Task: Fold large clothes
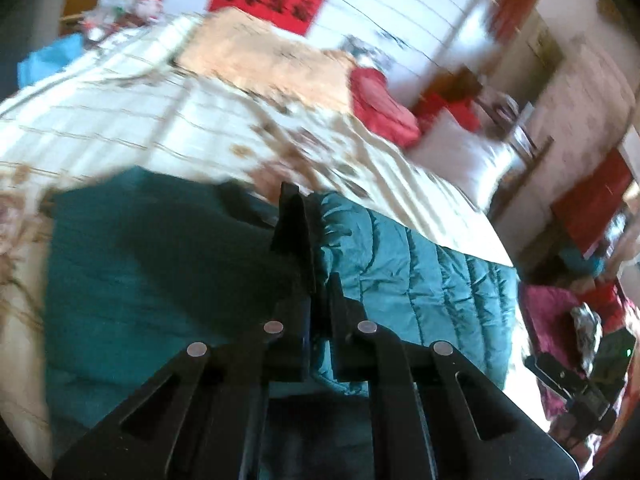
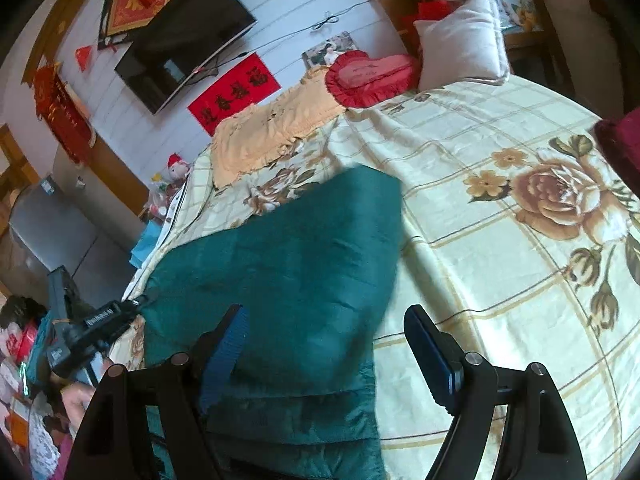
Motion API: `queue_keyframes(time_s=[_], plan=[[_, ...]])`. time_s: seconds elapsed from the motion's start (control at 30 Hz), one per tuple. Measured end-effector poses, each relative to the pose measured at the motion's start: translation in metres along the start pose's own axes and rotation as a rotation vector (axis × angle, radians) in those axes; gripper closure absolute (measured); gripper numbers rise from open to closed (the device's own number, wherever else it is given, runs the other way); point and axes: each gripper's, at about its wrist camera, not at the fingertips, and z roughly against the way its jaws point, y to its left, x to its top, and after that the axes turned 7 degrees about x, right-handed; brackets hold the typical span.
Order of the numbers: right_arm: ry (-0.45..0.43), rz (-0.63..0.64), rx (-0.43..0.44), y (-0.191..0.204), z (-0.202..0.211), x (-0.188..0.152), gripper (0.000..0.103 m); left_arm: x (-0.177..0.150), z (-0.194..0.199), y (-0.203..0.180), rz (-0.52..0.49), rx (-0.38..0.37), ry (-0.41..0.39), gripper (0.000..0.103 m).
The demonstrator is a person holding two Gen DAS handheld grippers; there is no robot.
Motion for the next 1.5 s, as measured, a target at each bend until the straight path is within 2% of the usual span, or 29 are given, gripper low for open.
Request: queue_keyframes(time_s=[0.2,0.27,0.37,0.63,0.77,0.87,0.97,1.0,1.03,1.1,1.13,1.27,1.4,1.5], plan=[[0.027,0.032,-0.001,0.018,-0.028,0.003,0.025,0.008,0.024,0.083,0.111,0.142,-0.057,0.097],[0.037,0.050,-0.006,0.026,-0.045,0.006,0.025,0.005,0.028,0.109,0.152,0.171,-0.058,0.097],[0.058,0.068,-0.023,0.039,-0.071,0.010,0.025,0.002,0.027,0.127,0.166,0.194,-0.050,0.097],[0.135,0.185,-0.079,0.069,-0.134,0.012,0.026,-0.017,0.004,0.125,0.096,0.248,-0.013,0.097],[0.269,0.307,-0.252,0.064,-0.175,-0.006,0.023,-0.023,-0.005,0.124,0.074,0.227,0.008,0.097],[0.277,0.274,-0.277,0.048,-0.179,-0.011,0.018,-0.023,-0.004,0.123,0.074,0.203,0.019,0.096],[0.256,0.221,-0.241,0.045,-0.161,-0.005,0.019,-0.017,0.007,0.127,0.107,0.215,0.026,0.084],[0.236,0.216,-0.229,0.048,-0.152,-0.003,0.019,-0.014,0.014,0.127,0.113,0.218,0.003,0.073],[0.212,0.223,-0.213,0.054,-0.144,-0.002,0.019,-0.012,0.020,0.126,0.112,0.217,-0.026,0.056],[0.161,0.257,-0.177,0.069,-0.131,0.000,0.019,-0.009,0.033,0.123,0.109,0.198,-0.100,0.038],[0.141,0.276,-0.161,0.078,-0.128,0.001,0.019,-0.008,0.036,0.118,0.100,0.188,-0.129,0.034],[0.137,0.364,-0.105,0.117,-0.142,0.000,0.019,-0.004,0.019,0.099,0.054,0.214,-0.099,0.034],[0.140,0.405,-0.121,0.135,-0.182,-0.002,0.021,-0.004,-0.024,0.088,-0.005,0.343,-0.031,0.034],[0.146,0.388,-0.152,0.134,-0.209,-0.005,0.023,-0.007,-0.049,0.098,0.025,0.353,0.011,0.034]])
